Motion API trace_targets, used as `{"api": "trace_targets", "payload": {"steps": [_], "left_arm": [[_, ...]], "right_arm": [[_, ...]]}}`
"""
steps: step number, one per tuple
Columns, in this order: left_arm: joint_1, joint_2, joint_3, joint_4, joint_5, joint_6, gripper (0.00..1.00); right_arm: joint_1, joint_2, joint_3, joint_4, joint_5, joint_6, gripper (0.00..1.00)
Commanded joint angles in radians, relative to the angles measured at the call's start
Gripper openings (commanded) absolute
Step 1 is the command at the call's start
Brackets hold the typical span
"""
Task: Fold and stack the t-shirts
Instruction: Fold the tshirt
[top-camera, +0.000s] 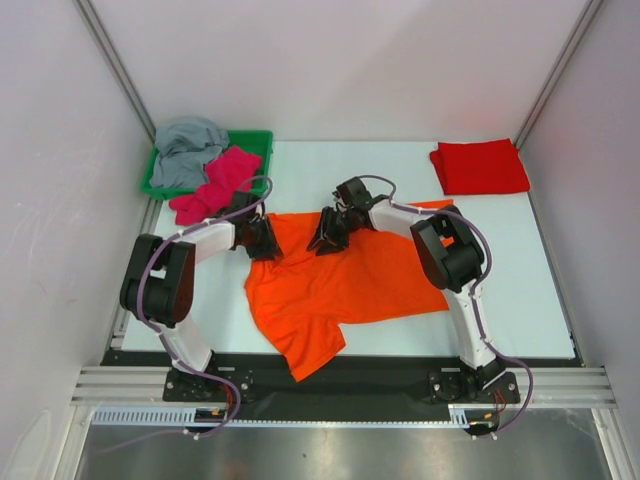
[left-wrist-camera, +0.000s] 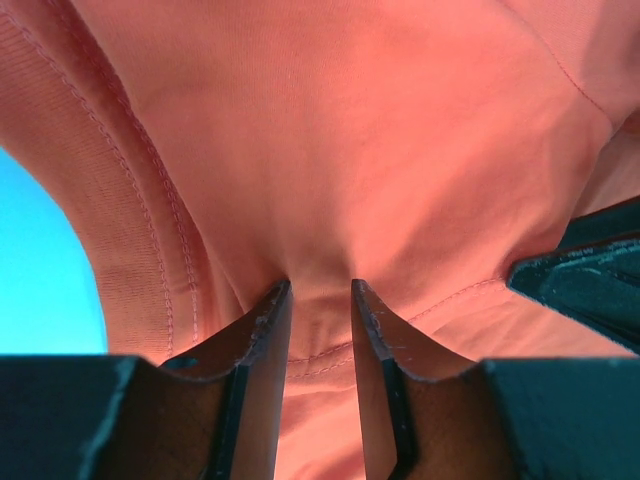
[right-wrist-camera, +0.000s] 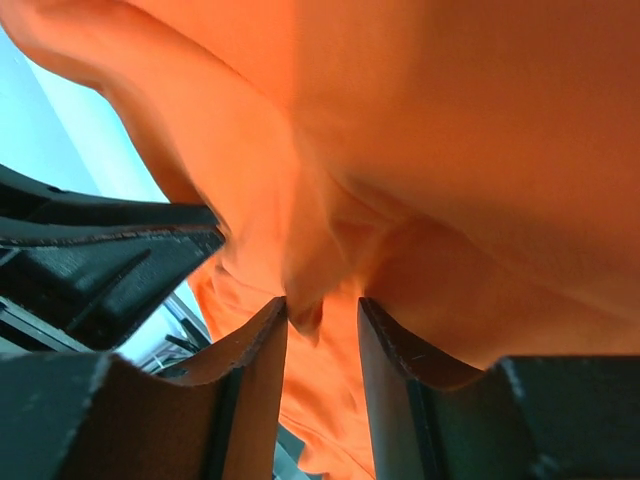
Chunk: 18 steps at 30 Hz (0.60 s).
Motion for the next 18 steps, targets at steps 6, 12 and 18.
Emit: {"api": "trace_targets", "payload": {"steps": [6, 12, 18], "left_arm": [[0.028, 0.004, -0.013, 0.011, -0.023, 0.029, 0.36], [0.033, 0.006, -0.01, 0.01, -0.021, 0.038, 0.36], [0.038, 0.015, -0.012, 0.011, -0.015, 0.047, 0.36]], "right_arm": [[0.02, 0.023, 0.086, 0.041, -0.051, 0.043, 0.27], [0.026, -0.002, 0.135, 0.064, -0.077, 0.081, 0.19], [0.034, 0.122, 0.31, 0.052, -0.101, 0.107, 0.38]]}}
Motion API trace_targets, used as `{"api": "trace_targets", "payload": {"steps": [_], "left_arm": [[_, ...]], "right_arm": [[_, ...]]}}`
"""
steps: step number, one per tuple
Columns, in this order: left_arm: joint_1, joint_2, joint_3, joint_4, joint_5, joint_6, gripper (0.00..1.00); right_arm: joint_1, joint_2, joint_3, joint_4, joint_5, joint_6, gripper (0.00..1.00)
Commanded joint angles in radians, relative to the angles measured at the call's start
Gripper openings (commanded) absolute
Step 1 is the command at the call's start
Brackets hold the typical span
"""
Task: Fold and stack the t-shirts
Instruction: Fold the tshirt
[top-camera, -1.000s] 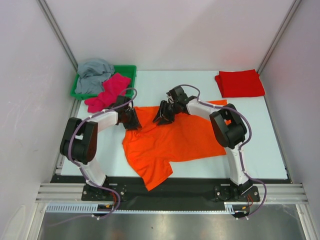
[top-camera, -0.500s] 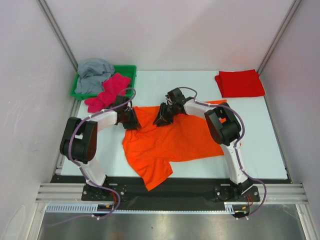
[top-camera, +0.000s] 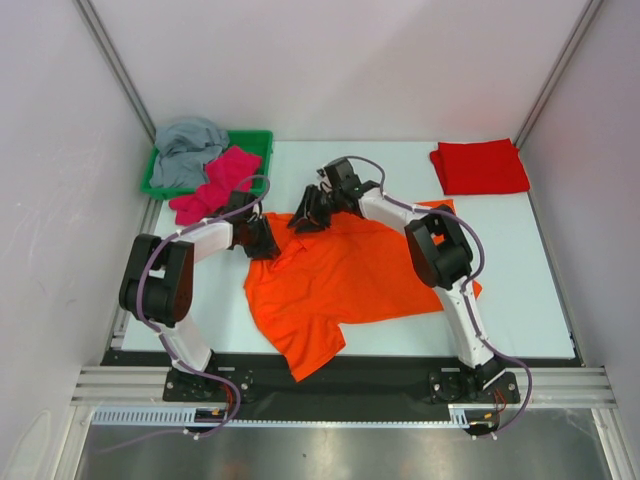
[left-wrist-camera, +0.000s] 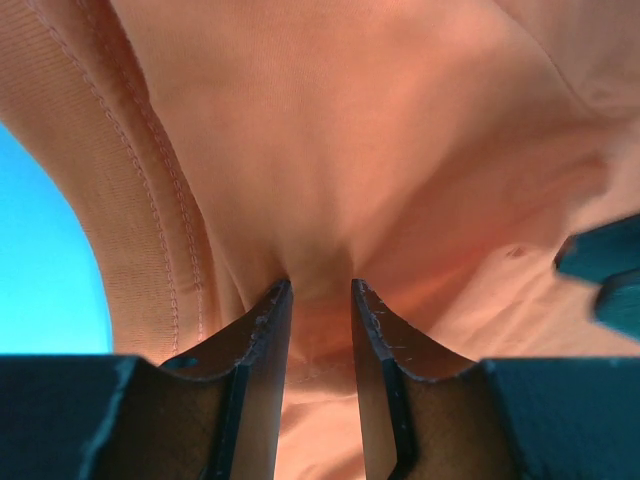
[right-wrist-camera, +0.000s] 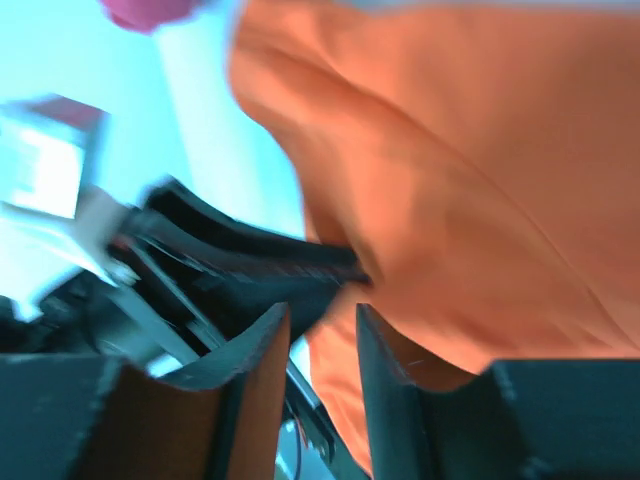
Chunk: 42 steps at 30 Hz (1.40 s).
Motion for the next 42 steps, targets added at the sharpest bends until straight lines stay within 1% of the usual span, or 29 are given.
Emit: {"api": "trace_targets", "payload": {"steps": [1, 3, 5, 8, 11, 13, 14, 18, 21, 24, 25, 26, 27, 28, 31, 35, 42], "left_arm": [[0.021, 0.014, -0.011, 0.007, -0.021, 0.039, 0.36], [0.022, 0.016, -0.012, 0.009, -0.021, 0.041, 0.36], [0.024, 0.017, -0.012, 0.012, -0.015, 0.039, 0.37], [0.027, 0.014, -0.012, 0.013, -0.013, 0.041, 0.36], [0.029, 0.011, -0.012, 0.016, -0.01, 0.041, 0.36], [0.029, 0.01, -0.017, 0.018, -0.009, 0.041, 0.36], [0.029, 0.01, -0.017, 0.017, -0.01, 0.041, 0.36], [0.029, 0.011, -0.017, 0.021, -0.003, 0.044, 0.36], [0.029, 0.007, -0.014, 0.013, -0.004, 0.05, 0.36], [0.03, 0.007, -0.011, 0.009, -0.01, 0.056, 0.36], [0.032, 0.008, -0.008, 0.007, -0.007, 0.056, 0.36], [0.03, 0.01, -0.006, 0.007, -0.007, 0.056, 0.36], [0.03, 0.01, -0.008, 0.009, -0.006, 0.055, 0.36], [0.032, 0.011, -0.009, 0.012, -0.007, 0.053, 0.36], [0.03, 0.013, -0.009, 0.012, -0.007, 0.055, 0.36], [0.03, 0.016, -0.003, 0.01, -0.004, 0.055, 0.36], [0.033, 0.019, 0.005, 0.007, -0.004, 0.056, 0.36]], "right_arm": [[0.009, 0.068, 0.126, 0.013, -0.02, 0.014, 0.4], [0.006, 0.083, 0.163, -0.035, -0.008, -0.009, 0.44], [-0.003, 0.075, 0.171, -0.089, 0.009, -0.027, 0.44], [-0.007, 0.008, 0.114, -0.15, 0.063, -0.104, 0.44], [-0.023, -0.087, 0.026, -0.182, 0.119, -0.159, 0.4], [-0.027, -0.127, -0.02, -0.204, 0.164, -0.169, 0.35], [-0.029, -0.165, -0.083, -0.199, 0.173, -0.17, 0.3], [-0.035, -0.199, -0.186, -0.153, 0.182, -0.162, 0.25], [-0.027, -0.186, -0.197, -0.127, 0.185, -0.158, 0.24], [-0.014, -0.147, -0.163, -0.142, 0.192, -0.158, 0.2], [-0.01, -0.141, -0.162, -0.141, 0.195, -0.156, 0.17], [-0.009, -0.139, -0.163, -0.138, 0.198, -0.15, 0.11], [-0.01, -0.138, -0.168, -0.133, 0.204, -0.14, 0.08], [-0.01, -0.135, -0.177, -0.115, 0.199, -0.132, 0.05], [-0.009, -0.115, -0.165, -0.098, 0.179, -0.129, 0.06], [-0.004, -0.092, -0.151, -0.116, 0.175, -0.121, 0.08], [0.003, -0.075, -0.171, -0.041, 0.143, -0.096, 0.11]]}}
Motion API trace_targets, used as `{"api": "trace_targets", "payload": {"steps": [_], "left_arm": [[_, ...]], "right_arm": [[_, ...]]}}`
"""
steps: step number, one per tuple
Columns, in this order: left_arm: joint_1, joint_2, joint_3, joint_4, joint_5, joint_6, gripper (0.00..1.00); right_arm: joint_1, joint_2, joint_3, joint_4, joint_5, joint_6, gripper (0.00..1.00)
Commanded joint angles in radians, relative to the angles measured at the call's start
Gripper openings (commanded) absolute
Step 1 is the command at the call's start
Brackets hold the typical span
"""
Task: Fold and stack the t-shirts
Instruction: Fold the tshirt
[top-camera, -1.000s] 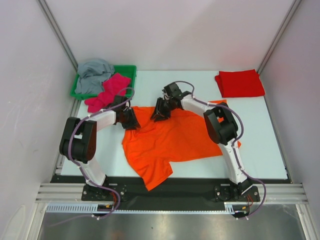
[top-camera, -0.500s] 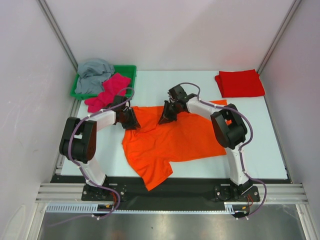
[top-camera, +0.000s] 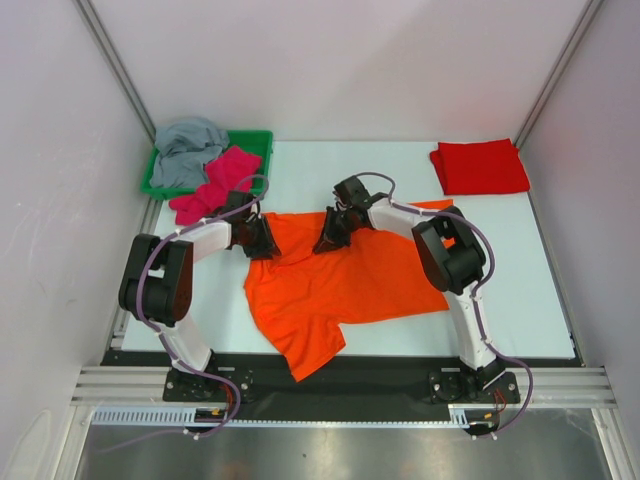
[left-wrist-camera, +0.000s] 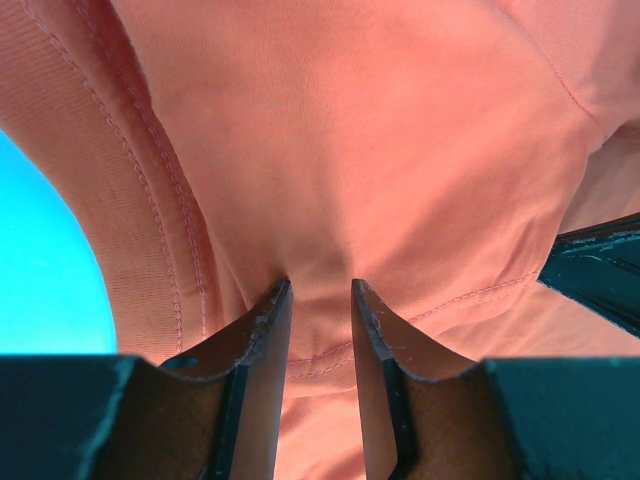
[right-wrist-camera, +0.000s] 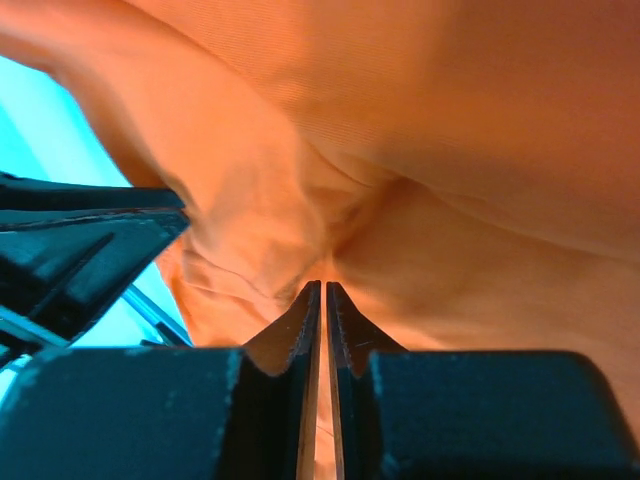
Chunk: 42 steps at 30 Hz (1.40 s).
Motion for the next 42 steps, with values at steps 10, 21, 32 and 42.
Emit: {"api": "trace_targets", "payload": {"steps": [10, 21, 32, 42], "left_arm": [[0.024, 0.006, -0.002, 0.002, -0.033, 0.037, 0.36], [0.029, 0.002, -0.017, 0.014, -0.027, 0.034, 0.36], [0.032, 0.006, -0.023, 0.02, -0.025, 0.032, 0.36], [0.034, 0.011, -0.025, 0.019, -0.033, 0.034, 0.36]], "right_arm": [[0.015, 0.041, 0.043, 0.079, -0.052, 0.043, 0.26], [0.018, 0.039, 0.063, 0.099, -0.055, 0.049, 0.35], [0.018, 0.081, 0.1, 0.105, -0.071, 0.078, 0.35], [0.018, 0.091, 0.069, 0.18, -0.089, 0.164, 0.24]]}}
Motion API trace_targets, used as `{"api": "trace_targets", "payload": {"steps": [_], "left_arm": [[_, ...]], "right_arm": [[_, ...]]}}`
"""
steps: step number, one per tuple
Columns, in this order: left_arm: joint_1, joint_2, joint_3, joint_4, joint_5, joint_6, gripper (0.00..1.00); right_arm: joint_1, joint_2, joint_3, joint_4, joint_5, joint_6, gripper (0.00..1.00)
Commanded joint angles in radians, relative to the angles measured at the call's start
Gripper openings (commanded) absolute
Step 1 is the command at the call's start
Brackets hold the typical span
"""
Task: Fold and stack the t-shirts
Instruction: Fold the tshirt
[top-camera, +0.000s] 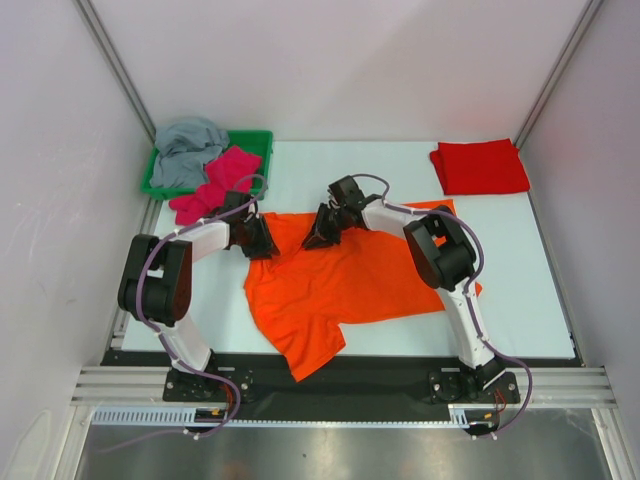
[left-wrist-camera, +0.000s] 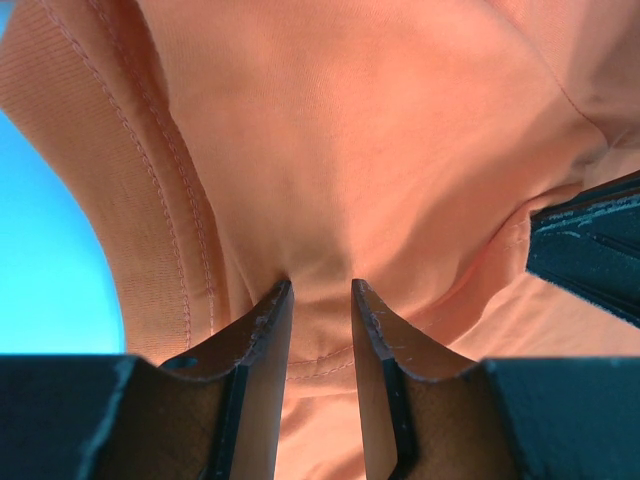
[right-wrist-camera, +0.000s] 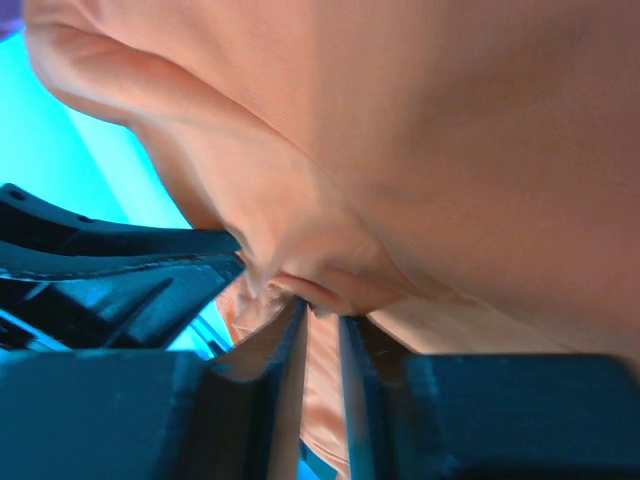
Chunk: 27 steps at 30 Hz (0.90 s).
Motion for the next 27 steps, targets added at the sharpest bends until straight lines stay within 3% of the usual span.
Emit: {"api": "trace_targets", "payload": {"steps": [1, 3, 4, 8, 15, 27], "left_arm": [[0.02, 0.012, -0.019, 0.007, -0.046, 0.034, 0.36], [0.021, 0.016, -0.019, 0.006, -0.05, 0.034, 0.36], [0.024, 0.019, -0.017, 0.006, -0.05, 0.036, 0.36], [0.026, 0.031, -0.008, -0.003, -0.059, 0.04, 0.36], [0.027, 0.046, 0.004, -0.013, -0.065, 0.048, 0.36], [0.029, 0.042, 0.01, -0.022, -0.065, 0.057, 0.36]], "right_arm": [[0.005, 0.01, 0.007, 0.069, -0.02, 0.044, 0.17], [0.005, 0.012, 0.014, 0.049, -0.017, 0.036, 0.09], [0.002, 0.01, 0.017, 0.034, -0.016, 0.03, 0.0], [-0.007, -0.031, 0.011, -0.044, -0.017, -0.018, 0.0], [-0.046, -0.064, 0.095, -0.424, -0.039, -0.243, 0.0], [-0.078, -0.034, 0.136, -0.491, -0.106, -0.338, 0.0]]}}
